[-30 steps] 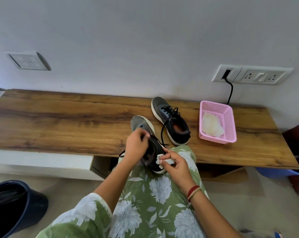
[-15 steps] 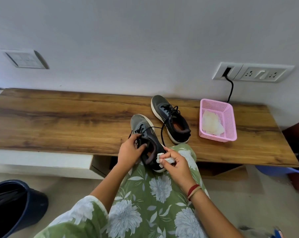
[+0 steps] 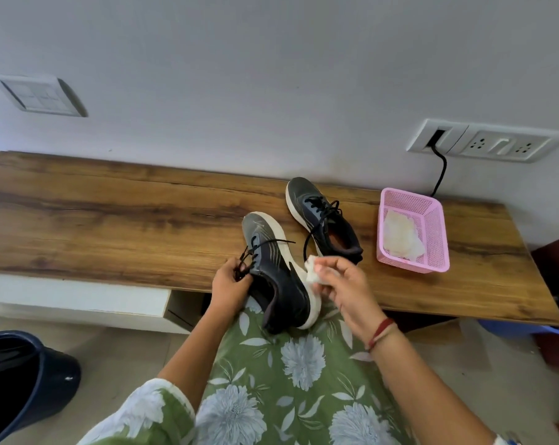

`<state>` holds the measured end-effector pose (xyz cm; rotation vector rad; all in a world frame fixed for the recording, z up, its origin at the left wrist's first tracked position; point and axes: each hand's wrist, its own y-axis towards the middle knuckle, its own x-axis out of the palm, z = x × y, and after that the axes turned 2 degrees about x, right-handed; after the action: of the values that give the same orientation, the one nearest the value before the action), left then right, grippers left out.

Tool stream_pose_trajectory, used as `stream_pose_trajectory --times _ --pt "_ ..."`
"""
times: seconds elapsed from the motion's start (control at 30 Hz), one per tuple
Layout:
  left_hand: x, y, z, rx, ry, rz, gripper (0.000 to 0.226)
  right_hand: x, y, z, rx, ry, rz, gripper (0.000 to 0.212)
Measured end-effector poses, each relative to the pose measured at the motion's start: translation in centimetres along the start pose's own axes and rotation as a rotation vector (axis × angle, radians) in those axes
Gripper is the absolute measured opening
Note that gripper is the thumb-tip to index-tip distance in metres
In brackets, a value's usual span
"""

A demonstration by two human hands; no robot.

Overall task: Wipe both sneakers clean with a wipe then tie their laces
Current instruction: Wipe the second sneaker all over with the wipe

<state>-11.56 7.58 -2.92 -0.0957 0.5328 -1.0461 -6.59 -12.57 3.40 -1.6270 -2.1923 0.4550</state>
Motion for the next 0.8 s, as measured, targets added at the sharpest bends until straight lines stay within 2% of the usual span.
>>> stream_pose_trajectory --times 0.17,0.3,0.37,0.47,0.63,0.8 --pt "0.5 -0.3 -0.4 0.045 -0.025 -0.068 0.033 2.6 7.7 -4.4 -0.057 -0.098 0.04 0.014" --pt "1.0 -0.1 -1.1 0.04 0.057 -0.049 0.014 5.8 14.5 -5.6 -0.193 -0.501 0.032 0.016" --pt "1.3 -0.1 -1.1 0.039 0.078 -0.015 0.014 7.1 16.8 -5.6 -0.251 -0.751 0.004 0.018" --pt "1.5 -0.4 -0.8 0.041 0.119 0.023 0.02 8.2 18.7 -5.3 -0.277 -0.93 -0.06 0.023" --pt "1.7 -0.9 -0.7 0.061 0.238 0.086 0.012 9.0 19.2 -5.5 -0.366 -1.15 -0.155 0.019" --pt "1.8 -0.9 -0.8 0.152 0.277 0.094 0.017 9.2 19.5 -5.8 -0.384 -1.314 -0.227 0.021"
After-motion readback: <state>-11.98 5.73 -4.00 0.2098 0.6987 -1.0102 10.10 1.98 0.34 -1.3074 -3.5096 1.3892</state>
